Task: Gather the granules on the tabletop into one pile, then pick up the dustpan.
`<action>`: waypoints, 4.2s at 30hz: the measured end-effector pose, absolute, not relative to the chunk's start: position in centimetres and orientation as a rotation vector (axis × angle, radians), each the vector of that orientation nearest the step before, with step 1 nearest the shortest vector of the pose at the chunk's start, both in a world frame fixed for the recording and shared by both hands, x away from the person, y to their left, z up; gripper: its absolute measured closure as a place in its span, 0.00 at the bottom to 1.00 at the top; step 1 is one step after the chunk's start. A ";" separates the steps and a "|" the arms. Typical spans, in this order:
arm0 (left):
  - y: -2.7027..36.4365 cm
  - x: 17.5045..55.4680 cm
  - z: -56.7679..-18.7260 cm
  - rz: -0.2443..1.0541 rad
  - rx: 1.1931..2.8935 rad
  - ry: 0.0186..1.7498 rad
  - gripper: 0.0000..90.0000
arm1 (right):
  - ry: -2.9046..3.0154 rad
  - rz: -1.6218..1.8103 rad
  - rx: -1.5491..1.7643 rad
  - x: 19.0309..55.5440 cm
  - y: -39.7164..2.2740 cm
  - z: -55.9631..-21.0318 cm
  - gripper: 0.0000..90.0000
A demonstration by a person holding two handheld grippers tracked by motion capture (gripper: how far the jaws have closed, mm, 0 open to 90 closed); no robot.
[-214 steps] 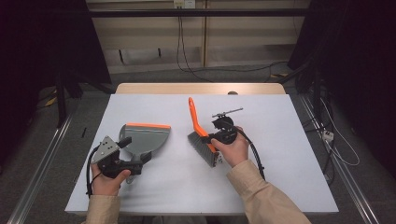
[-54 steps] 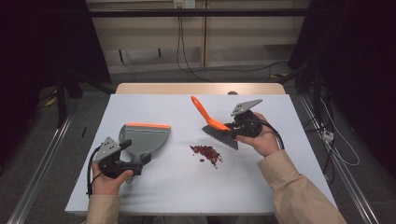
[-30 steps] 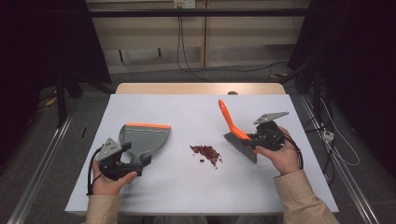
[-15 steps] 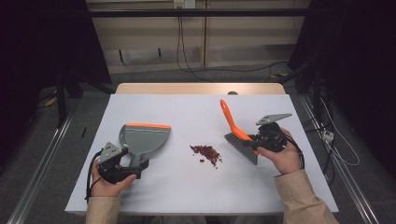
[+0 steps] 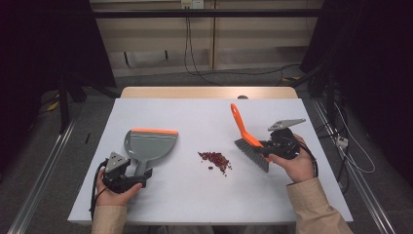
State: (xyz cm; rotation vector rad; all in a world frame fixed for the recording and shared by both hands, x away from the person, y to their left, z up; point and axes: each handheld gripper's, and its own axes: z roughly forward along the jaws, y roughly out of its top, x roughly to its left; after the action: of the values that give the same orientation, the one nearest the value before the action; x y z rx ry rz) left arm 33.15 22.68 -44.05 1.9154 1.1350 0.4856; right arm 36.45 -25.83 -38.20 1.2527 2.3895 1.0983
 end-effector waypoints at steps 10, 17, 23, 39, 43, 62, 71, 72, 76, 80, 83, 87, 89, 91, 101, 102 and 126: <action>22.6 33.2 -44.4 0.492 1.927 1.150 0.11 | 2.381 1.122 1.246 36.4 -25.9 -38.0 0.79; 22.5 33.3 -44.6 0.507 1.940 1.168 0.15 | 2.374 1.137 1.241 36.4 -26.2 -38.0 0.79; 22.5 33.5 -44.9 0.509 1.945 1.182 0.21 | 2.371 1.142 1.249 36.4 -26.4 -38.0 0.79; 23.1 34.0 -44.9 0.463 1.951 1.196 0.55 | 2.373 1.148 1.248 36.5 -26.5 -38.2 0.79; 23.3 34.2 -45.0 0.461 1.969 1.203 0.60 | 2.371 1.146 1.254 36.4 -26.6 -38.3 0.79; 24.3 34.1 -43.7 0.476 1.915 1.169 0.69 | 2.365 1.156 1.268 36.5 -26.7 -38.5 0.79; 24.1 33.7 -42.7 0.427 1.921 1.107 0.69 | 2.369 1.164 1.268 36.5 -26.8 -38.5 0.79; 24.1 33.7 -42.7 0.418 1.918 1.102 0.69 | 2.368 1.163 1.270 36.5 -26.8 -38.5 0.79; 24.1 33.6 -42.5 0.406 1.941 1.074 0.69 | 2.367 1.171 1.266 36.5 -26.8 -38.5 0.79; 24.1 33.5 -42.4 0.360 1.950 1.054 0.69 | 2.369 1.176 1.272 36.5 -26.9 -38.6 0.79; 24.2 33.2 -42.5 0.324 1.969 1.040 0.69 | 2.372 1.174 1.271 36.6 -27.0 -38.6 0.79; 24.4 33.1 -42.9 0.299 1.996 1.030 0.69 | 2.368 1.183 1.274 36.6 -27.0 -38.6 0.79; 24.5 33.1 -43.0 0.293 1.989 1.035 0.69 | 2.368 1.183 1.273 36.6 -27.0 -38.6 0.79; 24.5 33.2 -43.2 0.297 1.996 1.023 0.69 | 2.370 1.183 1.273 36.5 -26.9 -38.6 0.79; 24.0 33.7 -43.2 0.302 2.065 0.999 0.67 | 2.370 1.191 1.269 36.5 -27.0 -38.7 0.79; 24.0 33.7 -43.2 0.301 2.076 1.002 0.64 | 2.373 1.191 1.268 36.5 -27.0 -38.7 0.79; 22.5 35.1 -44.3 0.292 2.190 1.006 0.70 | 2.358 1.213 1.278 36.3 -27.3 -38.6 0.79</action>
State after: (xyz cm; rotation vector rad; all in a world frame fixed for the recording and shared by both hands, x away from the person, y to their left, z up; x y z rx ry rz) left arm 35.13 22.49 -44.27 2.1905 1.0062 0.2917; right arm 36.32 -27.32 -38.59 1.2781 2.3580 1.2134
